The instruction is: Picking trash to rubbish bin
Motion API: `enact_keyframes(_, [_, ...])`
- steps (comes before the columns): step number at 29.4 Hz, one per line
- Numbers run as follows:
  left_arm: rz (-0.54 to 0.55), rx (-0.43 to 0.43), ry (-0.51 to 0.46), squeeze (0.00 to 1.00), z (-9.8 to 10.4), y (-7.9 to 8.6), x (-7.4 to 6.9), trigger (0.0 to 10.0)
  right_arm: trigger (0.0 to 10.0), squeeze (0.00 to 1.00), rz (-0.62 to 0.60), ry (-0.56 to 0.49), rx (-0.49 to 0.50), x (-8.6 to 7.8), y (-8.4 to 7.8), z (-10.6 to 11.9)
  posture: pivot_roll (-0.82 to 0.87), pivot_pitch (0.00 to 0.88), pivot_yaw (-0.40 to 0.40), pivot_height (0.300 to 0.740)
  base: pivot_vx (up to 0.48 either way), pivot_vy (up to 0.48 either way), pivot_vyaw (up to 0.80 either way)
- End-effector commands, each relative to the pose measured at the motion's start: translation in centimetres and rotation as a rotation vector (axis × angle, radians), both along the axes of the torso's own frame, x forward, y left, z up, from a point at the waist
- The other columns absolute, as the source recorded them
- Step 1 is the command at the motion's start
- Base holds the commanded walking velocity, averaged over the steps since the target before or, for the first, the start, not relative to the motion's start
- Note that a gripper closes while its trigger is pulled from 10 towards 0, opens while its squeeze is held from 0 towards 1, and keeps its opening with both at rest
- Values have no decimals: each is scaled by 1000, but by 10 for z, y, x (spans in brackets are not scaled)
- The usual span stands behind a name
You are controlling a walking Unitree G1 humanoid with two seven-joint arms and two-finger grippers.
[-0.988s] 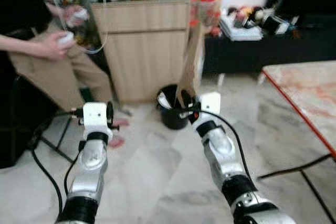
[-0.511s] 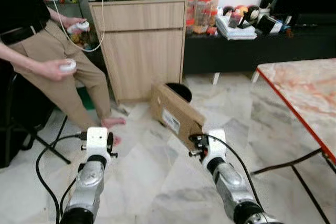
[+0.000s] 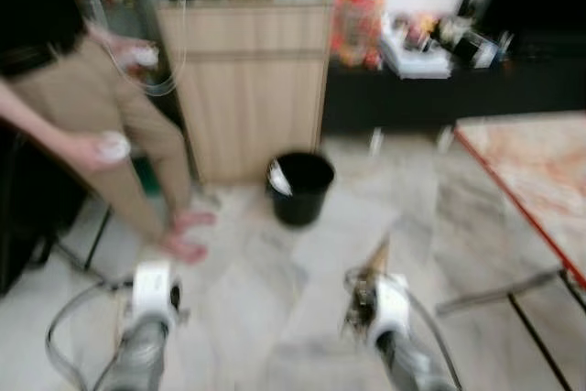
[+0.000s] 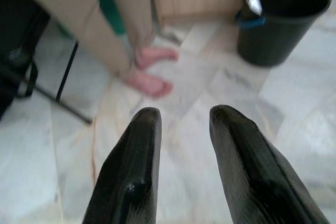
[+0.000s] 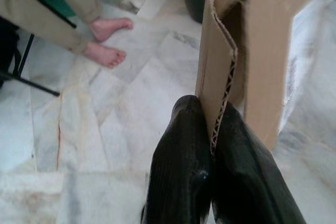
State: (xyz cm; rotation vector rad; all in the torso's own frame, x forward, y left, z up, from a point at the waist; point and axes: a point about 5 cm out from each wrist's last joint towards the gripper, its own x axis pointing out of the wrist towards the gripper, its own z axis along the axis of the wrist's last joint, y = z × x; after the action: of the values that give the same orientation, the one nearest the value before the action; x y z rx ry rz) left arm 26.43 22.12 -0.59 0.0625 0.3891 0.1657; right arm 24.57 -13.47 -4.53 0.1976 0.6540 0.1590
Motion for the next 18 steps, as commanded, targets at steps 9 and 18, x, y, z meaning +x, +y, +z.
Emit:
enact_keyframes(9, [-11, -23, 12, 0, -5, -7, 0, 10000, 10000, 0, -52, 47, -25, -6, -12, -5, 59, 28, 12, 740, 450, 0, 0])
enact_keyframes(18, [-13, -32, 19, 0, -8, -9, -2, 10000, 10000, 0, -50, 93, -54, -18, -15, -14, 66, 23, 19, 740, 452, 0, 0])
